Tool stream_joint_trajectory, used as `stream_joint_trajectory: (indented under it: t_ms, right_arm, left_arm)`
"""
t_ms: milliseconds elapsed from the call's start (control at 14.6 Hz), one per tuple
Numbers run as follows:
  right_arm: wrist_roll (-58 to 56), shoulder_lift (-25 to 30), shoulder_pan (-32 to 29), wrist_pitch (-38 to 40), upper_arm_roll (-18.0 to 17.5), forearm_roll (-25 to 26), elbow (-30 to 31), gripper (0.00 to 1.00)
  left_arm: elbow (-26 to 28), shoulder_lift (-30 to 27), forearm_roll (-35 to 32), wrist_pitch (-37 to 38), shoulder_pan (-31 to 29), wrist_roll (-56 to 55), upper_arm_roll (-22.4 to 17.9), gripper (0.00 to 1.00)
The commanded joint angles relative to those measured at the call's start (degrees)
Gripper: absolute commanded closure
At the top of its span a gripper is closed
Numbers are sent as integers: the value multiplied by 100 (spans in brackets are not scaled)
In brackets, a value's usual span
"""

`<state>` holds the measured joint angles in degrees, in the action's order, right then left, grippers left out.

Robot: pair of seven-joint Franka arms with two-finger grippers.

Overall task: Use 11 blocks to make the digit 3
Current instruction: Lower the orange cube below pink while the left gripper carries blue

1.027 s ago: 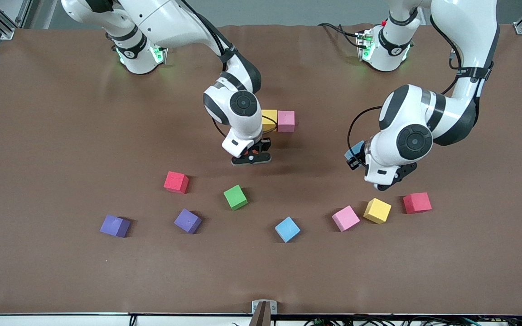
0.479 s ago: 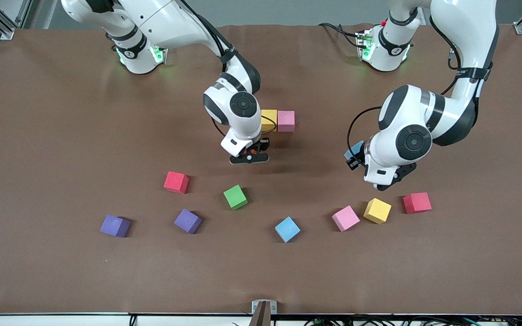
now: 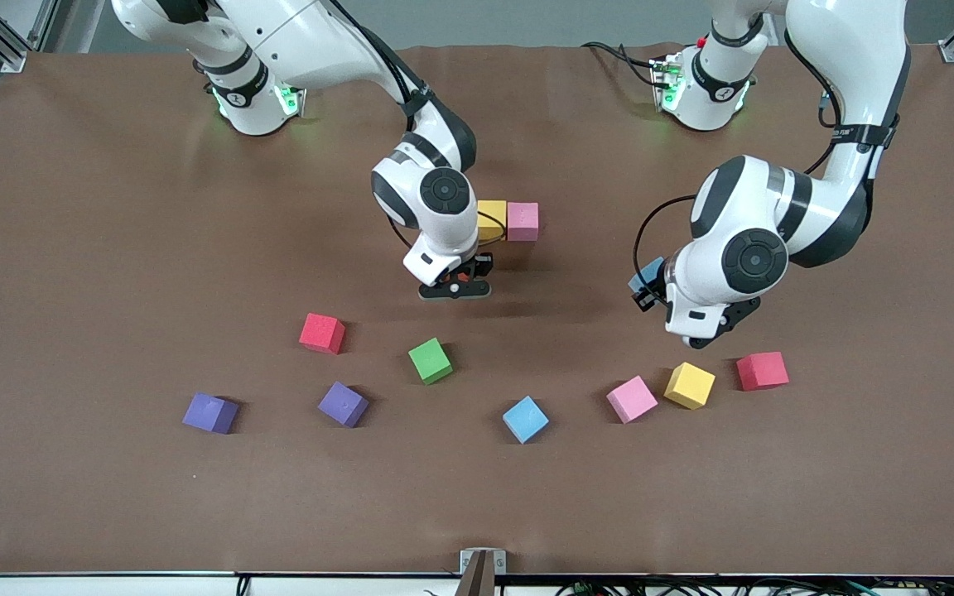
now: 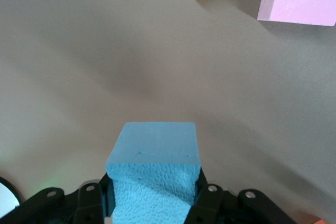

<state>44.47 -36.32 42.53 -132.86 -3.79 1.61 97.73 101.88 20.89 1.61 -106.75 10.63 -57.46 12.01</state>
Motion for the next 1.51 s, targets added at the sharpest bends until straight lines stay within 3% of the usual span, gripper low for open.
stream_joint_trajectory:
  t_ms: [0,1438]
  right_arm:
    - [79,46,80,-100,10,-134,132,100]
    - [17,55,-17,-3,27,-134,132,100]
  left_arm:
    - [-124,82,103,49,80,-291,3,81]
    - [-326,205,314,23,212,-907,12,81]
